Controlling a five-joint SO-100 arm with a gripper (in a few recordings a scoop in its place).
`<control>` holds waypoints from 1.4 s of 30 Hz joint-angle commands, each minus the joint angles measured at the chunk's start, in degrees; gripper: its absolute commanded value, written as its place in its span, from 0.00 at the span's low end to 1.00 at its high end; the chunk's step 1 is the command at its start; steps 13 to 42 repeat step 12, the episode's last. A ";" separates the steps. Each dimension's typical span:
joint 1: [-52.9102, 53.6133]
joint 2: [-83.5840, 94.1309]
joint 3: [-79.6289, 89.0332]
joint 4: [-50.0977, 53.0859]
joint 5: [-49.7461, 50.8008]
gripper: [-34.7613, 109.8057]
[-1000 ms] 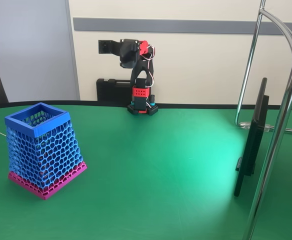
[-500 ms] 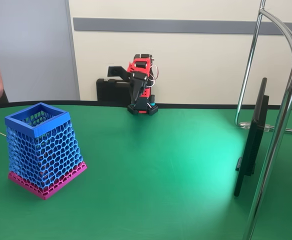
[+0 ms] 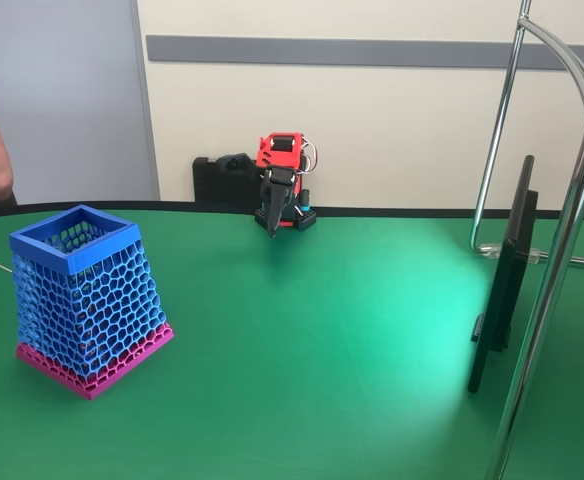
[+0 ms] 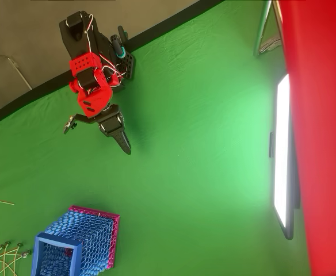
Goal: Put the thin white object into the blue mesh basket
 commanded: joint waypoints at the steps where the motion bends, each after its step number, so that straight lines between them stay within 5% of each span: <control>1: -1.23 2.46 0.44 3.34 1.41 0.33; 42: -1.23 2.46 0.44 3.60 2.37 0.29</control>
